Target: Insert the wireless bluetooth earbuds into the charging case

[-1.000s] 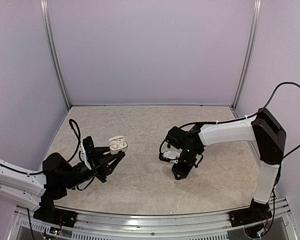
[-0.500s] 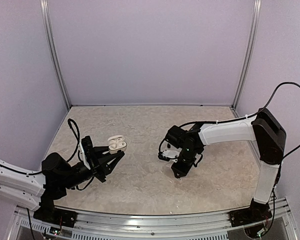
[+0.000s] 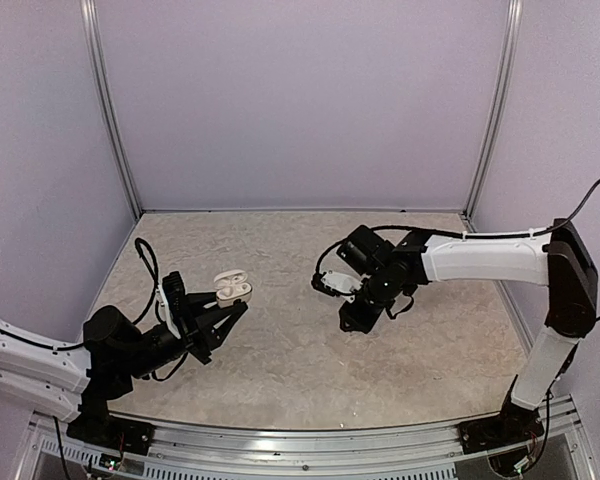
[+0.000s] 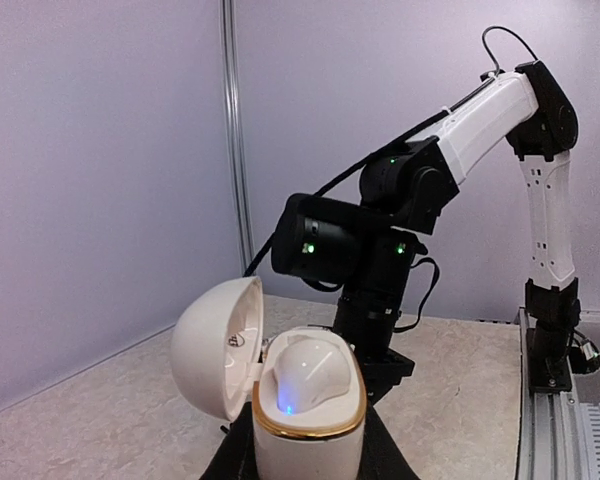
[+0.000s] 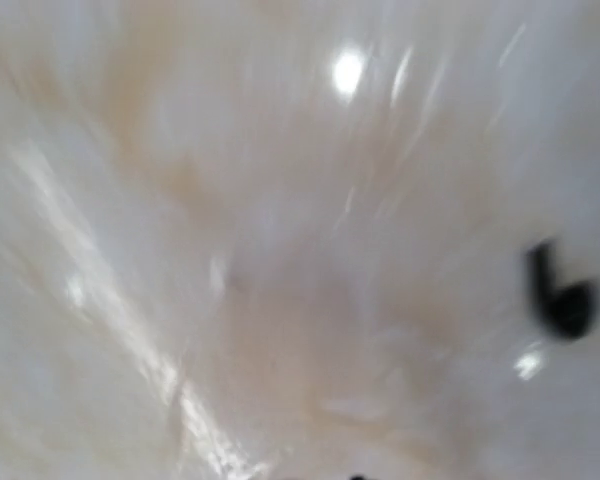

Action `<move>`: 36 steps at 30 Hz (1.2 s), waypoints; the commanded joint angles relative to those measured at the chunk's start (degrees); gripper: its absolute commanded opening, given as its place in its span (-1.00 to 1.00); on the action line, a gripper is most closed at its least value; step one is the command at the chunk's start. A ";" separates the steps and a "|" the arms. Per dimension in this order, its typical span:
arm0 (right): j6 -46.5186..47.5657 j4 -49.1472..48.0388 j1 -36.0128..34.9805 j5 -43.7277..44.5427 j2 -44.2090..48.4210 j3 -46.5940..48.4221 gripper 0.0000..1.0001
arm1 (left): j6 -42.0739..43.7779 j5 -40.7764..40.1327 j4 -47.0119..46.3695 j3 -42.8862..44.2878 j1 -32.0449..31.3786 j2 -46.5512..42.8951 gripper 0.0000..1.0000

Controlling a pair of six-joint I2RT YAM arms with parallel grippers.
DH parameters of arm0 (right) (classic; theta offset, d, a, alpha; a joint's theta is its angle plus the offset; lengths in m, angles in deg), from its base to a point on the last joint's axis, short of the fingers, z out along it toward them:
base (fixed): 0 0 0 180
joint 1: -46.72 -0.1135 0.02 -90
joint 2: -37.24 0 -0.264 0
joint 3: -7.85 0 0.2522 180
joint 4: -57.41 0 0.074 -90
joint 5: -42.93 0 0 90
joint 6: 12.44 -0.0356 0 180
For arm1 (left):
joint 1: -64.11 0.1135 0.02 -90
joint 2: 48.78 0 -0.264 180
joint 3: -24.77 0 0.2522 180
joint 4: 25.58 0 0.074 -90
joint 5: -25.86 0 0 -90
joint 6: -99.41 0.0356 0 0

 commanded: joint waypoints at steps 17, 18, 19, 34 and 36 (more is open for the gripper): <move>17.17 -39.87 -20.12 6.89 32.40 -10.64 -0.71 | -0.97 10.10 -2.96 1.26 1.38 0.22 -0.81; 18.55 -41.90 -21.47 7.34 32.83 -11.28 -0.71 | -1.07 10.66 -2.83 1.53 1.32 0.34 -0.81; 19.87 -43.15 -22.72 7.73 33.05 -11.74 -0.71 | -1.25 11.16 -2.72 1.77 1.31 0.47 -0.81; 30.17 -54.58 -31.65 15.22 26.55 -11.02 -0.70 | -4.21 13.66 -2.49 3.62 1.32 1.62 -0.81; 30.44 -55.81 -31.65 15.60 25.82 -10.92 -0.70 | -4.39 13.76 -2.30 3.72 1.34 1.43 -0.81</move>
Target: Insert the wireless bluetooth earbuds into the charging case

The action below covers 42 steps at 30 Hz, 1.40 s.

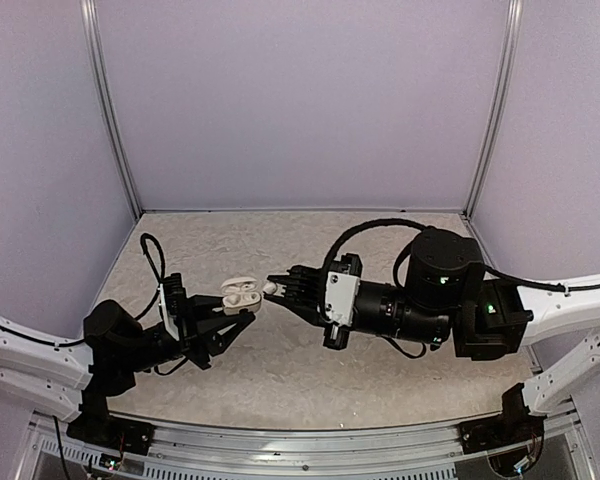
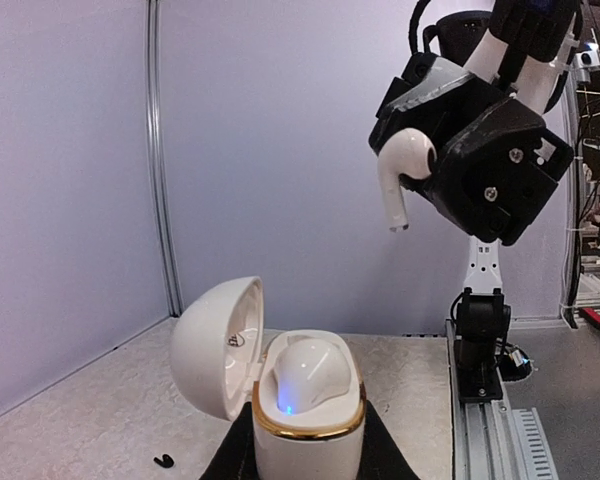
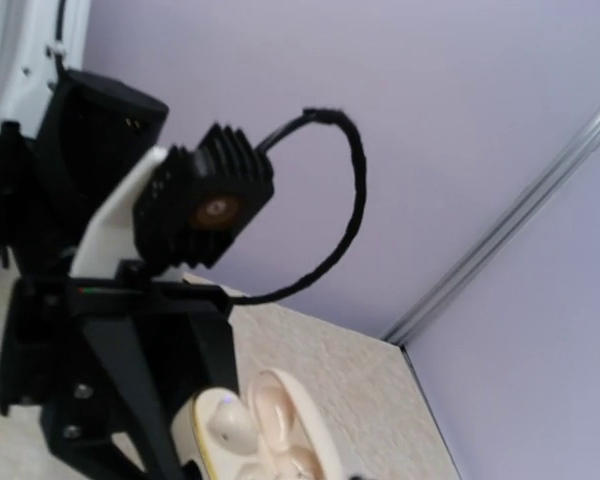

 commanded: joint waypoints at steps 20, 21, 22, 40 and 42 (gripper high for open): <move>1.42 -10.29 -0.40 4.12 -6.91 0.32 -0.70 | -1.87 1.62 -1.78 1.69 0.22 -0.17 -0.81; 1.42 -10.33 -0.31 4.16 -7.05 0.28 -0.70 | -1.87 1.59 -1.76 1.65 0.24 -0.25 -0.81; 1.43 -10.40 -0.23 4.17 -7.14 0.26 -0.71 | -1.91 1.58 -1.73 1.60 0.17 -0.43 -0.81; -0.64 -11.57 2.79 2.42 -8.22 -2.17 -0.73 | -1.87 1.57 -1.41 1.03 0.16 -1.43 -0.81; -0.76 -11.64 2.95 2.21 -8.31 -2.13 -0.73 | -1.87 1.57 -1.40 1.03 0.19 -1.44 -0.81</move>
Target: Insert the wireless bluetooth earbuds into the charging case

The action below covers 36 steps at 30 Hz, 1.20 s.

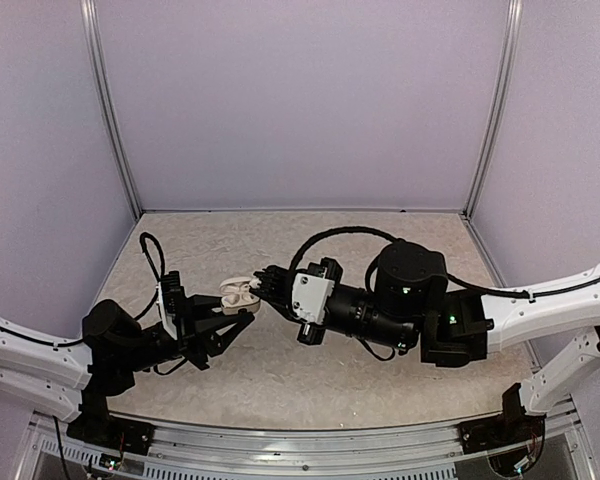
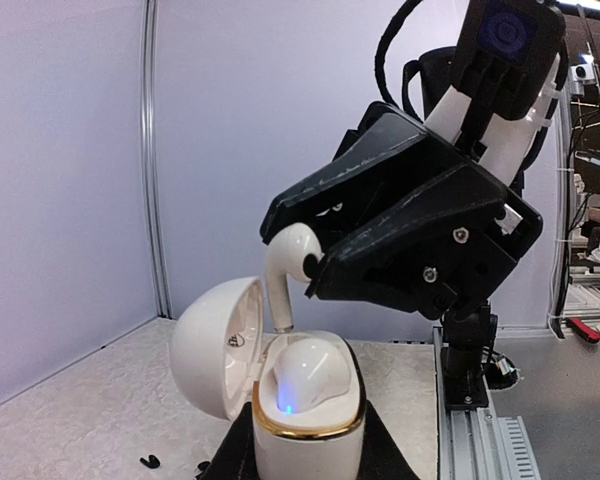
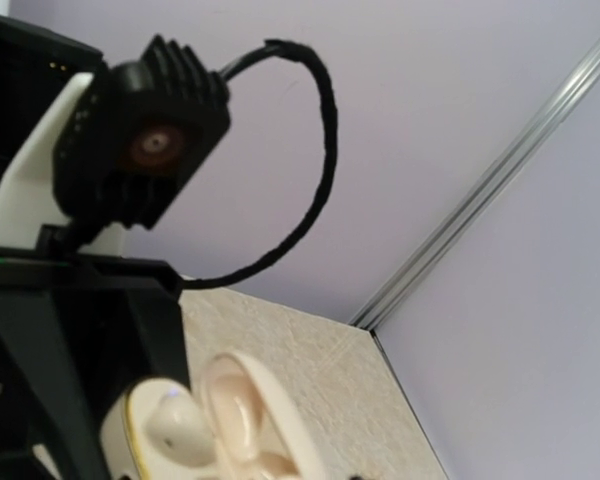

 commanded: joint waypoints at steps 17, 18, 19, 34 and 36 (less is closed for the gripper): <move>-1.98 0.14 0.72 -6.13 -1.03 -0.12 -0.74 | 0.07 0.13 -1.25 0.51 0.23 -1.35 -0.81; -1.94 0.19 0.75 -5.74 -1.20 -0.12 -0.73 | 0.16 0.16 -1.21 0.51 0.17 -1.39 -0.81; -1.86 0.14 0.74 -5.23 -1.36 -0.18 -0.73 | 0.22 0.19 -1.17 0.51 0.16 -1.40 -0.81; -0.69 1.27 1.77 -1.81 -2.67 -0.72 -0.73 | 0.60 0.07 -0.89 0.51 0.22 -1.67 -0.81; -0.30 1.43 1.87 -1.50 -2.47 -0.95 -0.73 | 0.60 0.05 -0.90 0.51 0.18 -1.73 -0.81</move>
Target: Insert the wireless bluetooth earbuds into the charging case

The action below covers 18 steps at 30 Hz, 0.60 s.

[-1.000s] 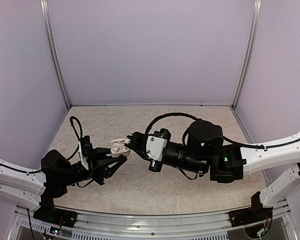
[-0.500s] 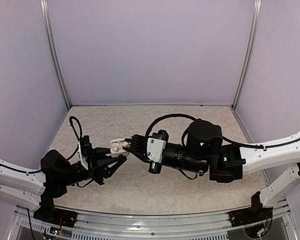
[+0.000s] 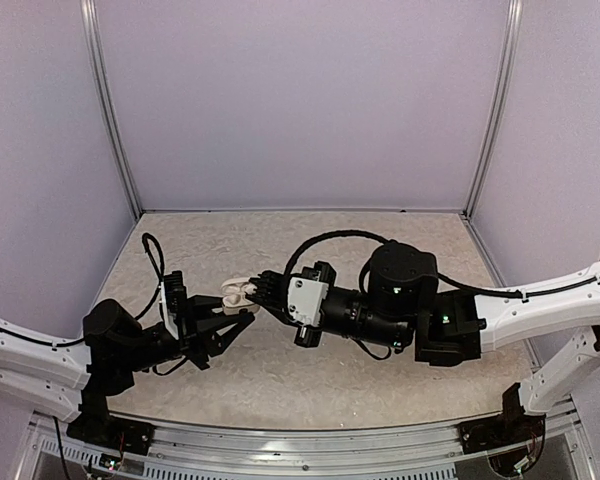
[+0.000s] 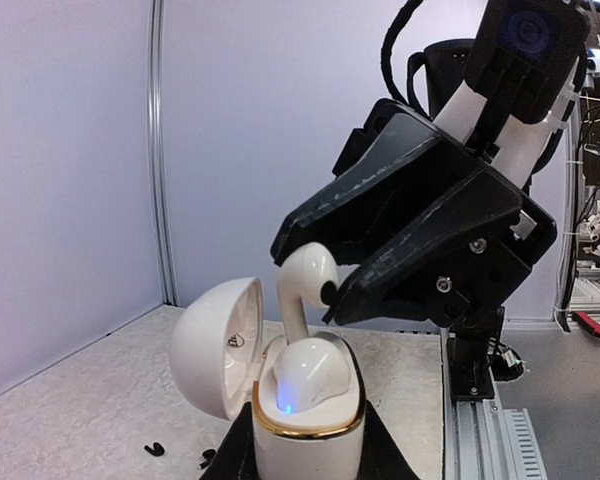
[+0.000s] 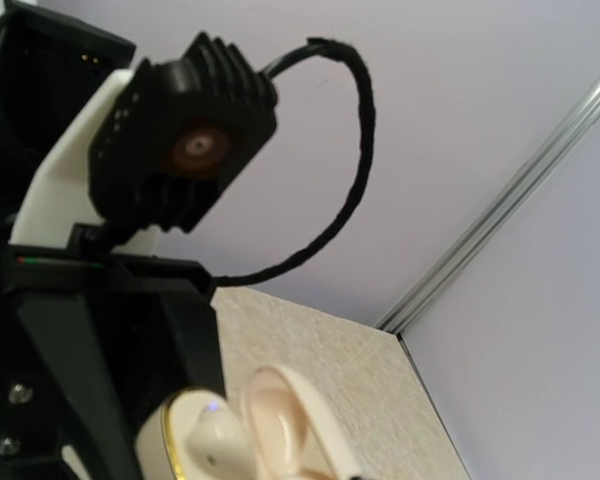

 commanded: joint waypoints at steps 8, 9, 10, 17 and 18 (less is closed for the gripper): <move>-0.58 2.53 0.79 -2.07 0.05 -1.66 -0.64 | 0.76 0.53 -3.17 0.62 0.25 -0.99 -0.81; -0.71 2.42 0.82 -2.43 0.21 -1.80 -0.61 | 0.76 0.51 -3.17 0.67 0.28 -1.02 -0.81; -0.83 2.36 0.85 -2.69 0.29 -1.91 -0.57 | 0.76 0.55 -3.17 0.70 0.23 -0.96 -0.81; -1.25 2.20 0.85 -2.45 0.32 -1.97 -0.50 | 0.93 0.44 -2.82 0.70 0.29 -1.03 -0.81; -1.28 2.20 0.78 -2.39 0.39 -1.97 -0.49 | 0.94 0.42 -2.82 0.70 0.24 -1.03 -0.81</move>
